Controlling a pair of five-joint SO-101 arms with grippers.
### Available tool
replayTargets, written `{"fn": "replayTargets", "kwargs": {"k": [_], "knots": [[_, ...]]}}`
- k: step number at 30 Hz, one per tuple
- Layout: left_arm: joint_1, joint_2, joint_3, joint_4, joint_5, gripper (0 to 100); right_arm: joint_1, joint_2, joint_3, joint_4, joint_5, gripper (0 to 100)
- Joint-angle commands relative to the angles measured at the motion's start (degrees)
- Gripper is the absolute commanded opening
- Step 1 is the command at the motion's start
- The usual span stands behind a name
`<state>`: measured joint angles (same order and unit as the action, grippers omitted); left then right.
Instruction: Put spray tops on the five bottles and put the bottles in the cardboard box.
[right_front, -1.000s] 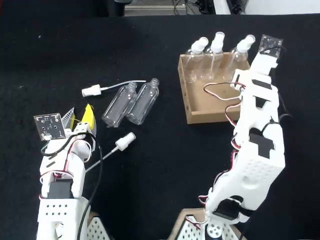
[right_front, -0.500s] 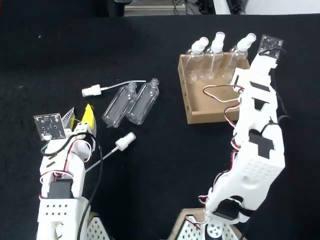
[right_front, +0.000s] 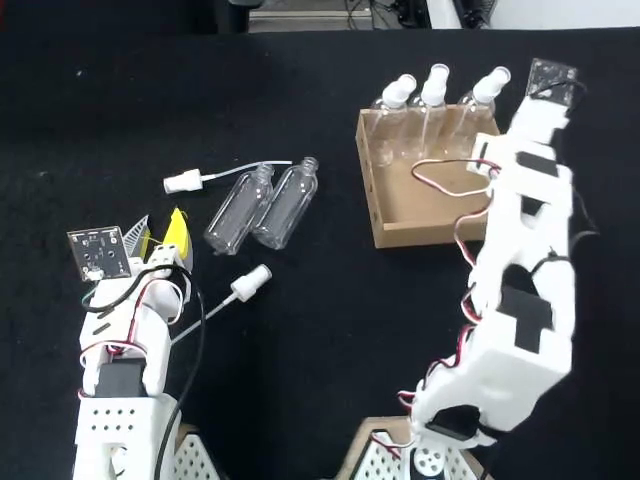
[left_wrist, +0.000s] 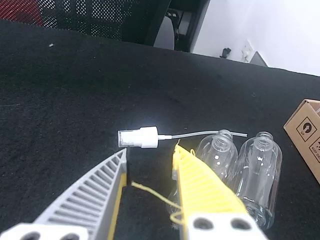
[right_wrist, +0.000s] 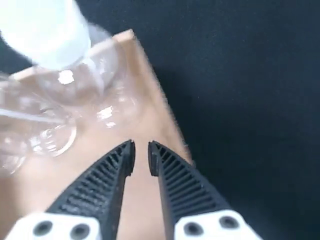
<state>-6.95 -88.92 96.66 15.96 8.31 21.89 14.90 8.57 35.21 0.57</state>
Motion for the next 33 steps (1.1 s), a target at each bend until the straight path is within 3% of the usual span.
{"fn": "replayTargets", "kwargs": {"k": [1, 11, 15, 33], "knots": [[0.4, -0.7, 1.19, 0.09, 0.09, 15, 4.48, -4.18, -0.4, 0.18, -0.35, 1.1], [0.66, -0.53, 1.19, 0.09, 0.09, 15, 11.08, -4.09, 2.51, 0.09, -3.25, 1.1], [0.66, -0.35, 1.19, 0.09, 0.09, 15, 11.34, -2.51, 3.65, 0.09, -7.47, 1.1], [0.66, -0.35, 1.19, 0.09, 0.09, 15, 10.81, 1.1, 5.14, 6.51, -7.65, 1.1]]}}
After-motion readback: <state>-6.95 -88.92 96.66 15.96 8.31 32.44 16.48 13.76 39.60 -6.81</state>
